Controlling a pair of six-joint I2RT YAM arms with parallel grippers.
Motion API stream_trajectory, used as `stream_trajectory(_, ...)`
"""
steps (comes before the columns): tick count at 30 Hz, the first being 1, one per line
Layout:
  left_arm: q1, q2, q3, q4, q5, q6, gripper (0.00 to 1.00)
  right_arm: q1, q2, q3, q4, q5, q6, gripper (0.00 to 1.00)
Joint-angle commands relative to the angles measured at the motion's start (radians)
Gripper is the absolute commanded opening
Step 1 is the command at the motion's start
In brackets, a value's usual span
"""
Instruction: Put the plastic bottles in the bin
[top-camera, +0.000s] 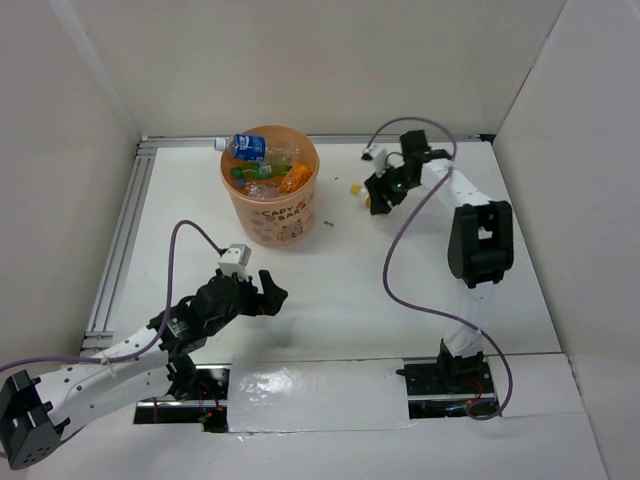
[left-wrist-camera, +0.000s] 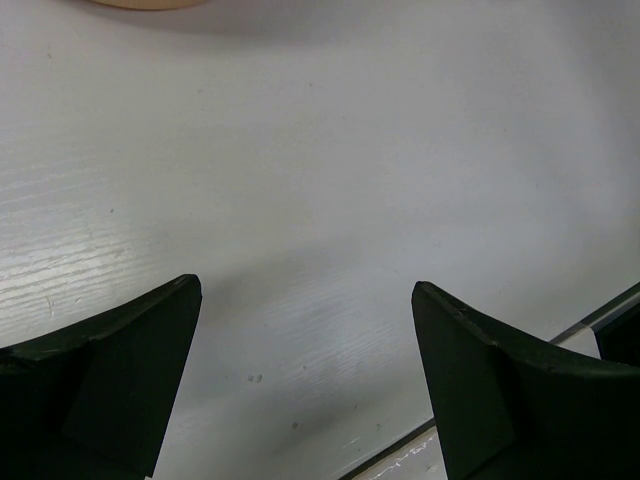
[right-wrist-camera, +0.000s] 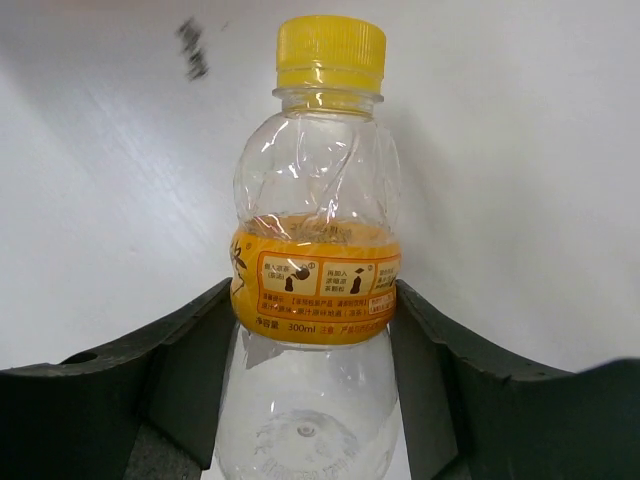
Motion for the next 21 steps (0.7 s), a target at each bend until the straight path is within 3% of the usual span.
stream_trajectory(1,-0.012,-0.035,-0.021,0.072,-0.025,-0.024,0.99,-0.044,-0.222,0.155,-0.065,-0.076,-0.037,0.17)
stream_trajectory(6,-0.012,-0.046,-0.030,0.097,-0.025,-0.014,0.99,0.031,-0.338,0.179,0.043,-0.304,-0.024,0.21)
stream_trajectory(8,-0.012,-0.046,-0.040,0.106,-0.025,-0.024,0.99,0.083,-0.396,0.116,0.210,-0.381,-0.014,0.23)
stream_trajectory(10,-0.012,-0.055,-0.050,0.115,-0.014,-0.033,0.99,0.169,-0.407,0.084,0.281,-0.393,-0.016,0.23)
stream_trajectory(16,-0.012,-0.143,-0.090,0.082,-0.005,-0.054,0.99,0.323,-0.298,0.221,0.301,-0.351,-0.019,0.28)
stream_trajectory(18,-0.012,-0.163,-0.090,0.069,-0.005,-0.054,0.99,0.344,-0.246,0.243,0.320,-0.340,0.005,0.34)
stream_trajectory(21,-0.012,-0.186,-0.090,0.046,-0.005,-0.064,0.99,0.372,-0.194,0.252,0.363,-0.296,0.027,0.56)
